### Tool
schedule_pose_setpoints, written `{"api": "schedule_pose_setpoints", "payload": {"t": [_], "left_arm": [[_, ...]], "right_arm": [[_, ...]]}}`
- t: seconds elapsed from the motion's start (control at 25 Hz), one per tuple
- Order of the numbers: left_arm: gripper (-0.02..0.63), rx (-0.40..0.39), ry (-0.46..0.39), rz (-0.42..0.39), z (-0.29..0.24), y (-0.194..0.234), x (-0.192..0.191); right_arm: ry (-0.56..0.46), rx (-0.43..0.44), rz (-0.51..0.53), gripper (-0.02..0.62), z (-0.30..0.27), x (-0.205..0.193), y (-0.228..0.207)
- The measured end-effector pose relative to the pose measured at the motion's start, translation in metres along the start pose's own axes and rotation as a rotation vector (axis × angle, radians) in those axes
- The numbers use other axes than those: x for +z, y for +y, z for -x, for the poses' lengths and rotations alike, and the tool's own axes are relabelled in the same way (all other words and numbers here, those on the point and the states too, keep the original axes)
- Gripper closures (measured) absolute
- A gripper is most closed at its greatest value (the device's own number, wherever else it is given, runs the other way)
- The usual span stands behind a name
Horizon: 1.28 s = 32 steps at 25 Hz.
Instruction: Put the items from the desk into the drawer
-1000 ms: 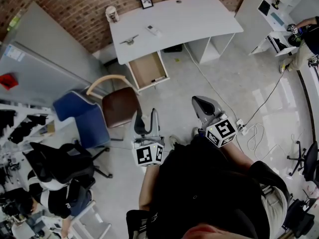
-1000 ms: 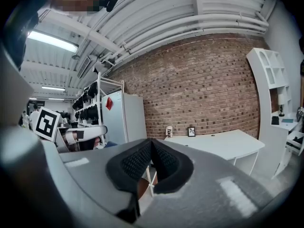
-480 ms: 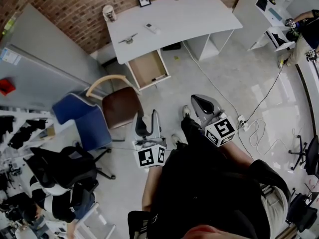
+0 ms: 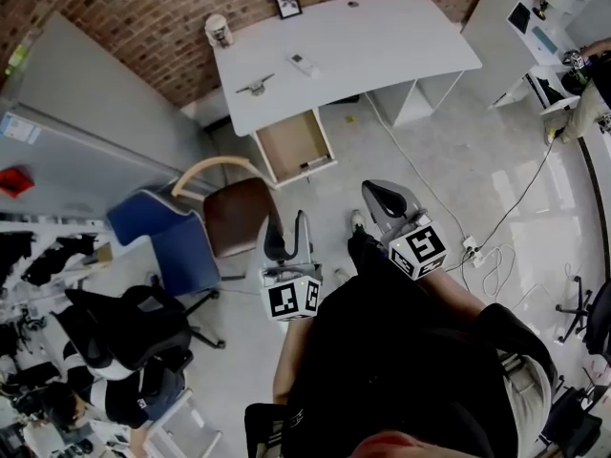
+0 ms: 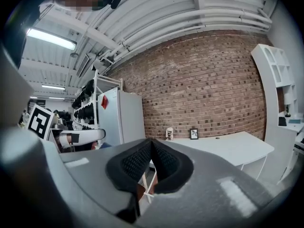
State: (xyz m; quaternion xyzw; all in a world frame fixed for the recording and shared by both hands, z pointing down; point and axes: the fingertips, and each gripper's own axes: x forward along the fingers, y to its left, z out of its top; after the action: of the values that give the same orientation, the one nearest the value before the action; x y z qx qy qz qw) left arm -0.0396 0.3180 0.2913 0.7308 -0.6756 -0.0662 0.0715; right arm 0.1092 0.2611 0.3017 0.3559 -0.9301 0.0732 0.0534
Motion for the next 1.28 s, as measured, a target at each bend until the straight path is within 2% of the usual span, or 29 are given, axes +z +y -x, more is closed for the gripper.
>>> {"api": "schedule_pose_setpoints", "payload": {"t": [0.36, 0.68, 0.96, 1.28], "left_arm": [[0.373, 0.038, 0.005, -0.008, -0.091, 0.006, 0.008], [0.37, 0.123, 0.033, -0.013, -0.157, 0.009, 0.0], [0.368, 0.157, 0.057, -0.006, -0.197, 0.013, -0.013], [0.368, 0.182, 0.068, 0.007, -0.244, 0.045, -0.039]], "right_arm": [[0.007, 0.041, 0.005, 0.592, -0.06, 0.02, -0.063], [0.042, 0.111, 0.007, 0.592, -0.104, 0.02, -0.118], [0.035, 0.159, 0.017, 0.592, -0.133, 0.026, -0.141], [0.046, 0.153, 0.0, 0.592, -0.17, 0.023, -0.16]]}}
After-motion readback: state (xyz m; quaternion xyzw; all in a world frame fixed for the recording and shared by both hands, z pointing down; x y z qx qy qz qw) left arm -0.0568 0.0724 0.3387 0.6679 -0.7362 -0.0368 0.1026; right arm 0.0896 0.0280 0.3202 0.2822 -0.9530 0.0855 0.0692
